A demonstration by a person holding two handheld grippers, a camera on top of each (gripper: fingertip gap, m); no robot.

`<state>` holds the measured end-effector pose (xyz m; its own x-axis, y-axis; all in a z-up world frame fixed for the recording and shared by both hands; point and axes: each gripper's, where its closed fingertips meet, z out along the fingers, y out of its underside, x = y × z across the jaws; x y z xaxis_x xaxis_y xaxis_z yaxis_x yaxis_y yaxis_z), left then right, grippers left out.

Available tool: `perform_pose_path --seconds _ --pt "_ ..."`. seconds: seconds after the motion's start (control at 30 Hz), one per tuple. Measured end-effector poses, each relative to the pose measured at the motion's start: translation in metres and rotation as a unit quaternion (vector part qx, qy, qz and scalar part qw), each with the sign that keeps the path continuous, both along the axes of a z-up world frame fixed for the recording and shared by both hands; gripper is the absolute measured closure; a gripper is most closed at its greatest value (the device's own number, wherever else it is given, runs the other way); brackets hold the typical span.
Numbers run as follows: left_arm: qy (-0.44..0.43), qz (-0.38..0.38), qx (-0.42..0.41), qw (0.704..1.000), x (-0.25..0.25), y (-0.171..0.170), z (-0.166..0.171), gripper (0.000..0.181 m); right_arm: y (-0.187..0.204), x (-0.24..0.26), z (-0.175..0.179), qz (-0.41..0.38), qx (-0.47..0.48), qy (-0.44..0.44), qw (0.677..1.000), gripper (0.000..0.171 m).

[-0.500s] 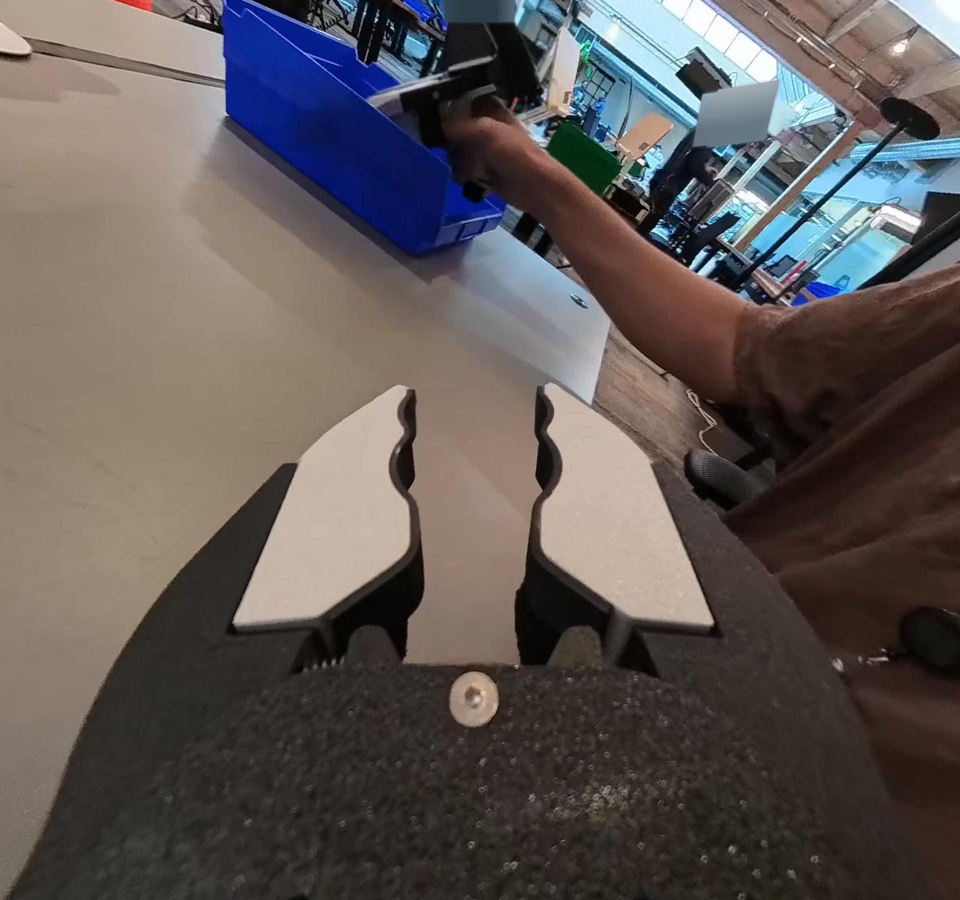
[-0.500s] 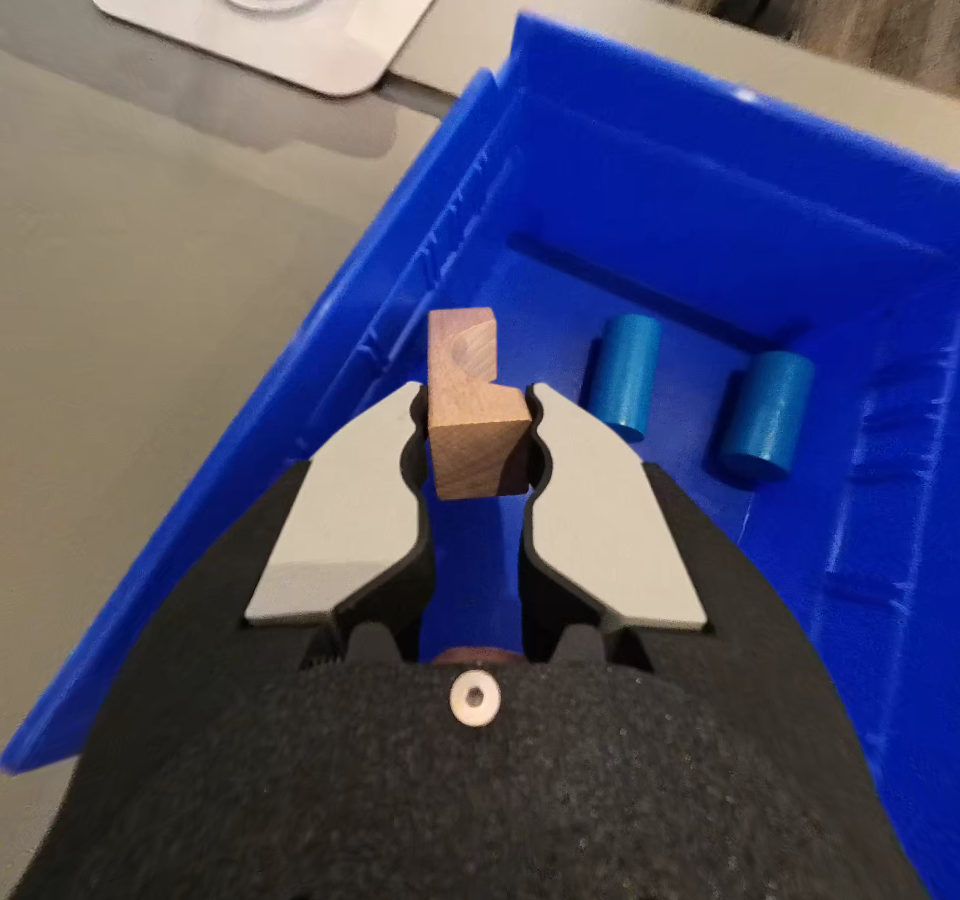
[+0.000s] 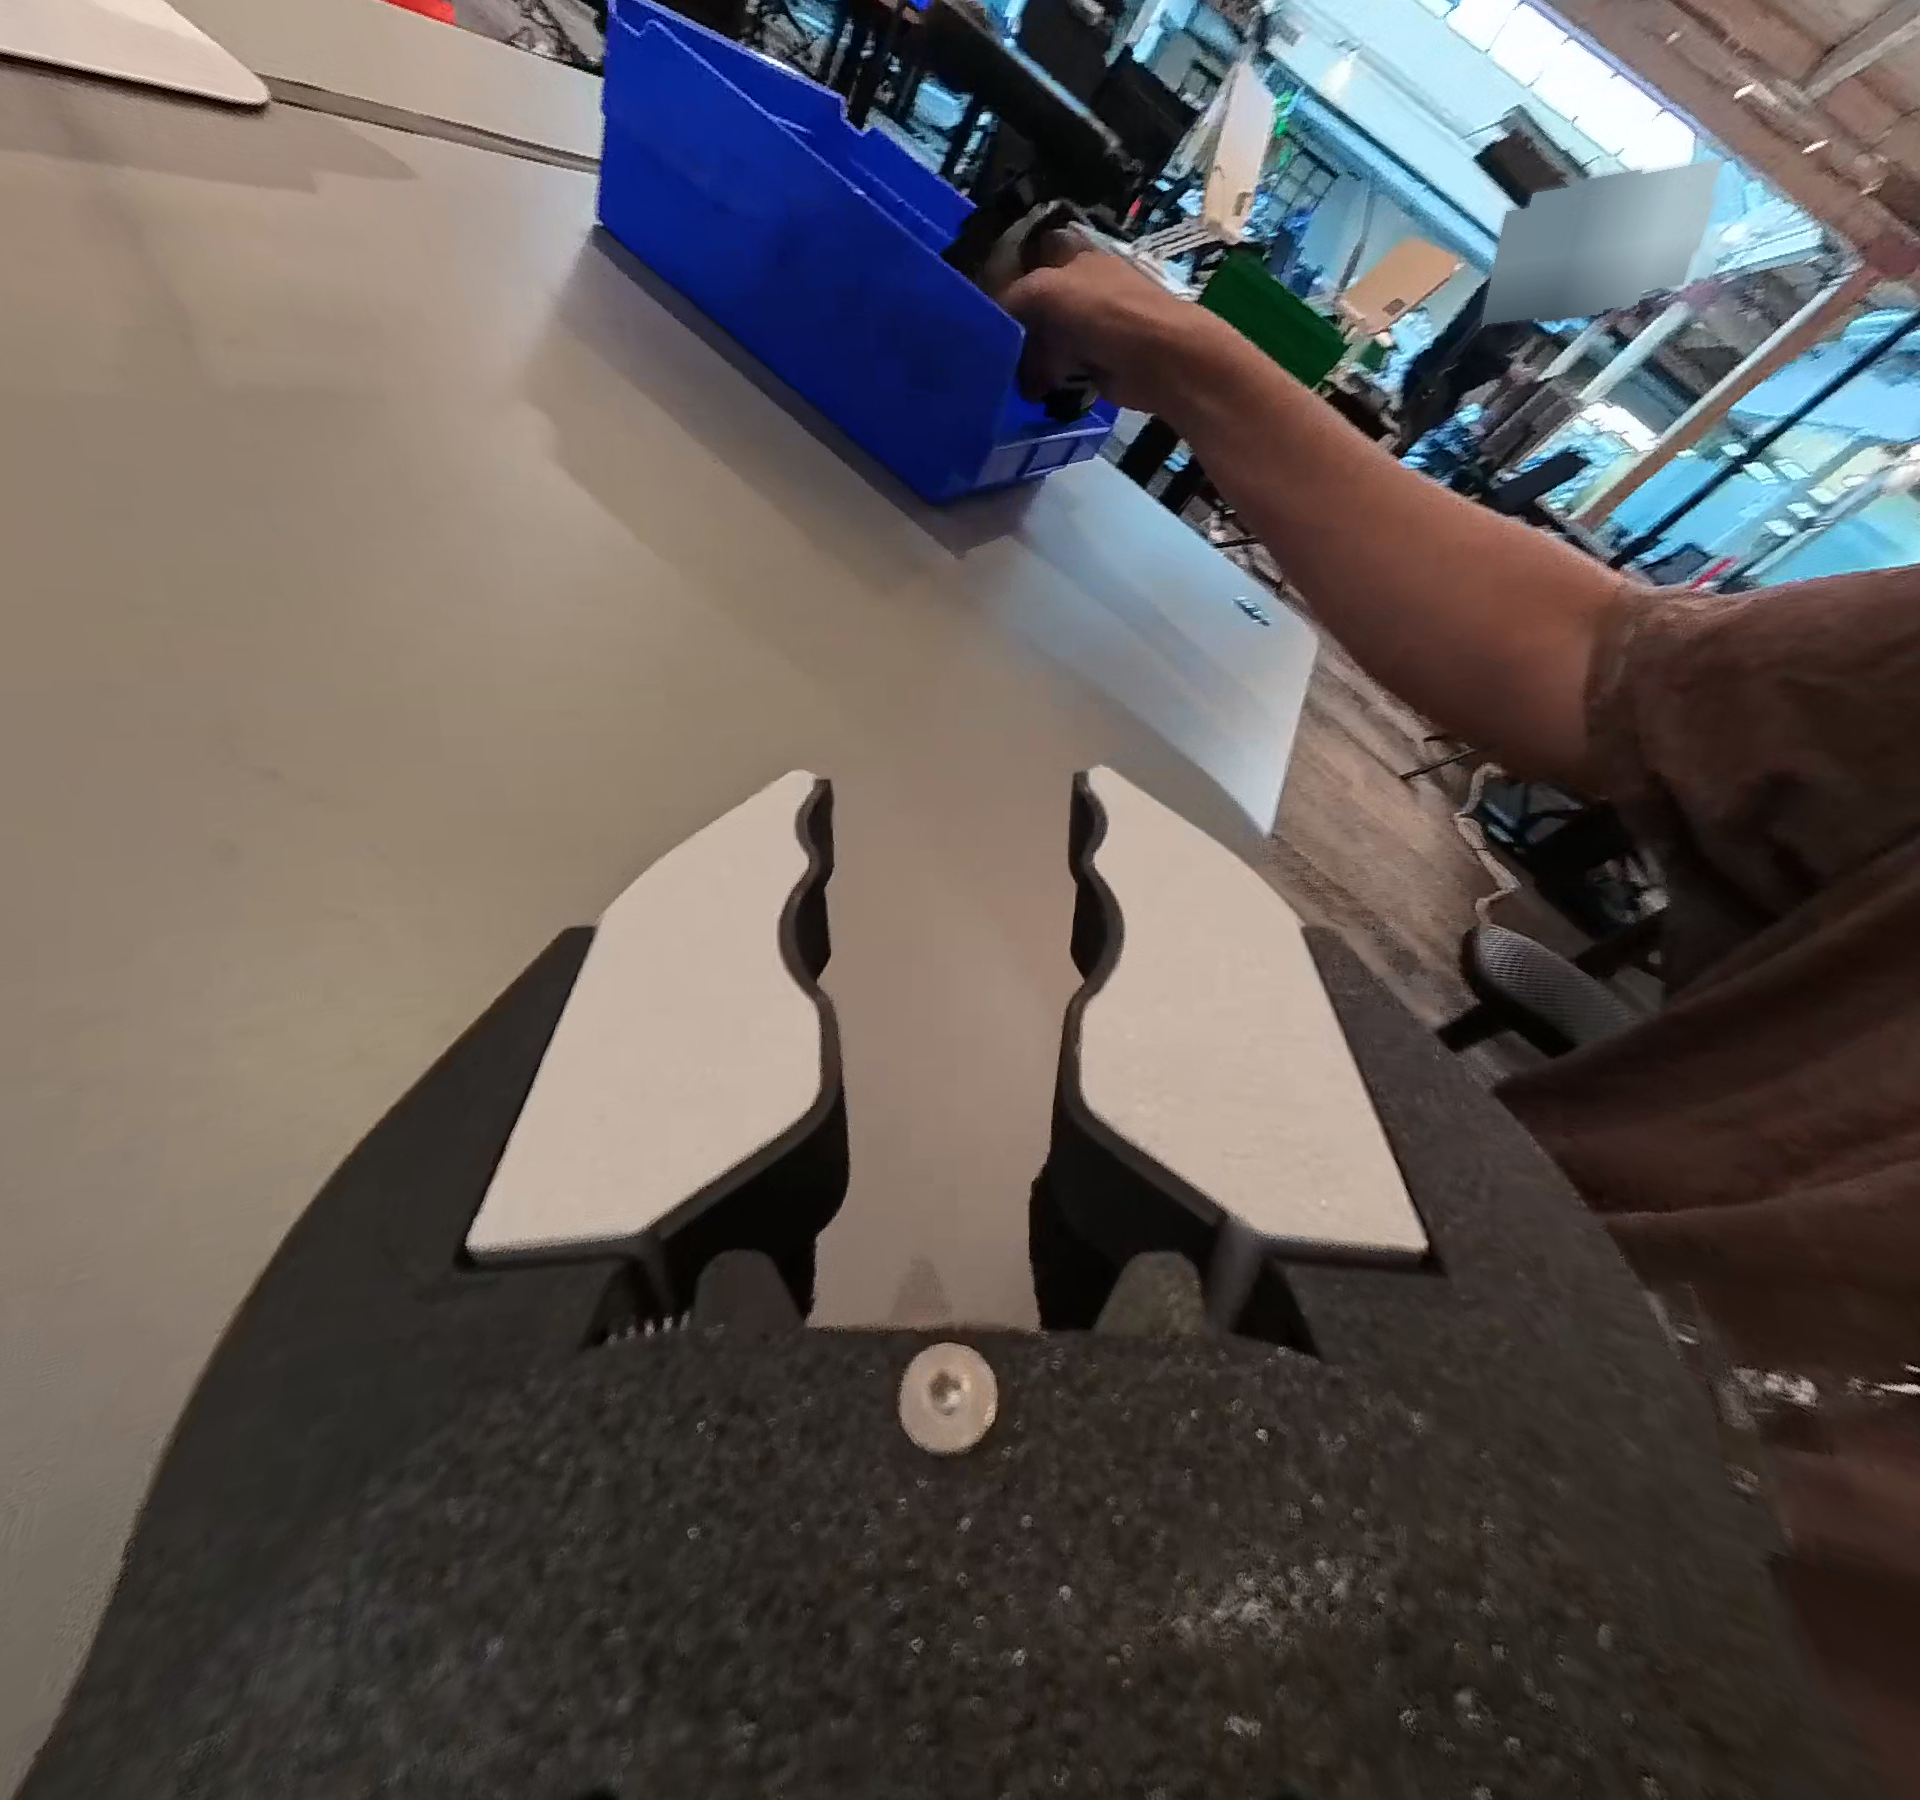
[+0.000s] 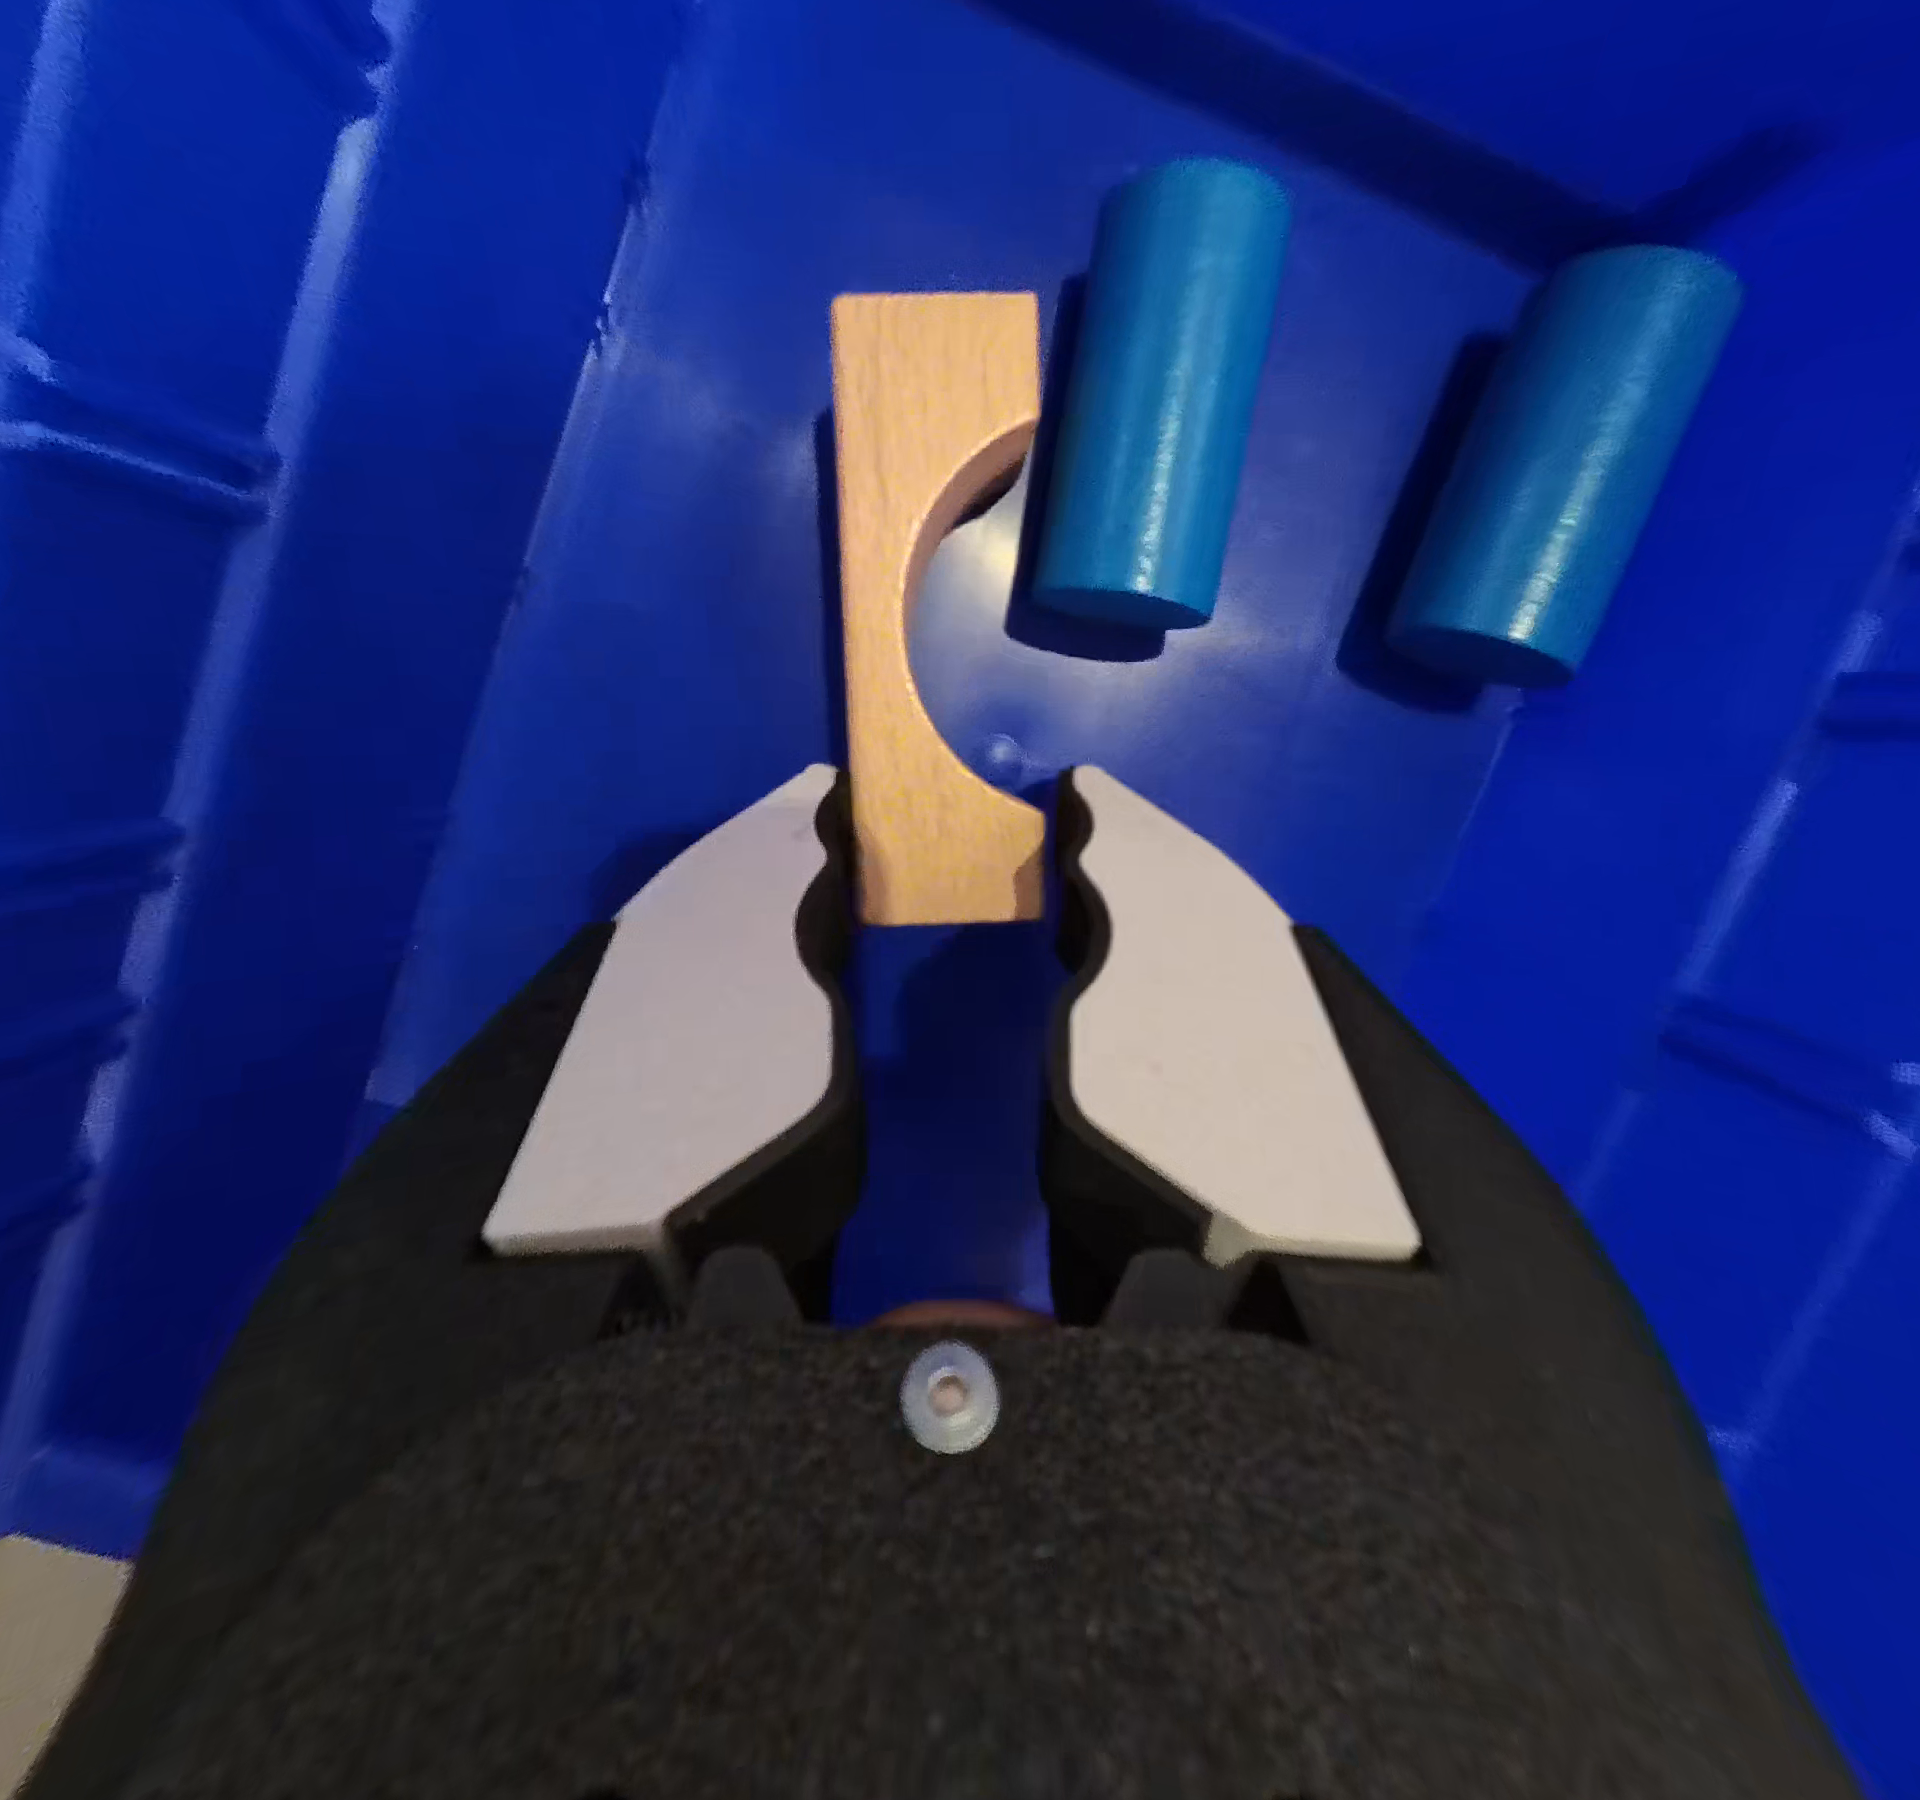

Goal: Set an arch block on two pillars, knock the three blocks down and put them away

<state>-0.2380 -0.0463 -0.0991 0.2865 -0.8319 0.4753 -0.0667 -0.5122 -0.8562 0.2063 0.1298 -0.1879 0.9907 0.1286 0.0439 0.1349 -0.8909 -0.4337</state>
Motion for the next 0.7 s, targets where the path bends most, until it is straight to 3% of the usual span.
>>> perform_pose_path --seconds 0.07,0.17,0.27,0.33,0.4,0.5,0.6,0.7 --pt "0.023 0.030 0.022 0.999 -0.005 0.008 -0.003 0.138 -0.002 -0.001 0.017 -0.007 0.034 -0.001 0.999 0.125" --pt "0.051 0.075 0.058 0.994 -0.014 0.019 -0.001 0.136 -0.014 -0.017 0.078 -0.014 0.157 0.005 0.987 0.122" --pt "0.073 0.136 0.093 0.984 -0.026 0.032 0.004 0.129 -0.046 -0.084 0.143 0.043 0.307 0.095 0.946 0.122" --pt "0.100 0.197 0.114 0.969 -0.041 0.045 0.006 0.123 -0.081 -0.142 0.162 0.096 0.361 0.177 0.911 0.122" --pt "0.124 0.244 0.133 0.953 -0.055 0.052 0.006 0.119 -0.116 -0.194 0.156 0.144 0.371 0.237 0.886 0.121" --pt "0.151 0.277 0.122 0.941 -0.069 0.054 -0.003 0.114 -0.150 -0.247 0.112 0.169 0.352 0.250 0.886 0.121" --pt "0.155 0.282 0.097 0.942 -0.075 0.052 -0.011 0.115 -0.168 -0.276 0.079 0.184 0.352 0.226 0.889 0.121" --pt "0.162 0.290 0.099 0.938 -0.082 0.053 -0.013 0.118 -0.173 -0.288 0.070 0.180 0.362 0.214 0.889 0.121"
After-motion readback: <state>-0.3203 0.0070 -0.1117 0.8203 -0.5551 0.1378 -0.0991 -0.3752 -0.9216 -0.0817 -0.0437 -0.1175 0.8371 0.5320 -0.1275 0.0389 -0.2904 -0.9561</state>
